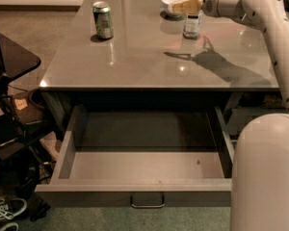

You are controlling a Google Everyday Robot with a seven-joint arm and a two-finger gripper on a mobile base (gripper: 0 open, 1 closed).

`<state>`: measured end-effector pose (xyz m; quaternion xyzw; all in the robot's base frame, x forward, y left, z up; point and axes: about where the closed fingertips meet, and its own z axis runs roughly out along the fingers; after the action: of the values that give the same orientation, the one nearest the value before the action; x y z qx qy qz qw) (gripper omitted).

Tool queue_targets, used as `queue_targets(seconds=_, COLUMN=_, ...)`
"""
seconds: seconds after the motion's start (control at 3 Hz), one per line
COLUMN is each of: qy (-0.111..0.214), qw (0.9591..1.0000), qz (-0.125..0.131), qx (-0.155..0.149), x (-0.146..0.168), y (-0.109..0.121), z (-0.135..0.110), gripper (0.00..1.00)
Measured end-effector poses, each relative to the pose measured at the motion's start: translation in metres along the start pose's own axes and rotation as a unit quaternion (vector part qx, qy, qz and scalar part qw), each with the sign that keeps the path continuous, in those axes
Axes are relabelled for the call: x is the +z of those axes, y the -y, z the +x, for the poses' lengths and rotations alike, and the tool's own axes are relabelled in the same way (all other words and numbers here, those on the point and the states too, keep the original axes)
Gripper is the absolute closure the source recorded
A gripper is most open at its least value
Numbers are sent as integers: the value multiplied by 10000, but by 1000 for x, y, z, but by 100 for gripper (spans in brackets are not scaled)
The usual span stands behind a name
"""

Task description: Place blue plastic bottle into top drawer

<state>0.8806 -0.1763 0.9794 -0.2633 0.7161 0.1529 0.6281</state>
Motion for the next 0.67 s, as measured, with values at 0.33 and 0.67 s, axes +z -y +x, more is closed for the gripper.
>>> queue_targets(seconds=0.33, qy=0, qw=10000, qz=1, qx=0, x=0, y=0, z=0, gripper=0)
queue_targets(seconds=0.67, qy=-155, qw=9992, qz=297, qx=203, x=18, y=11, z=12, gripper=0)
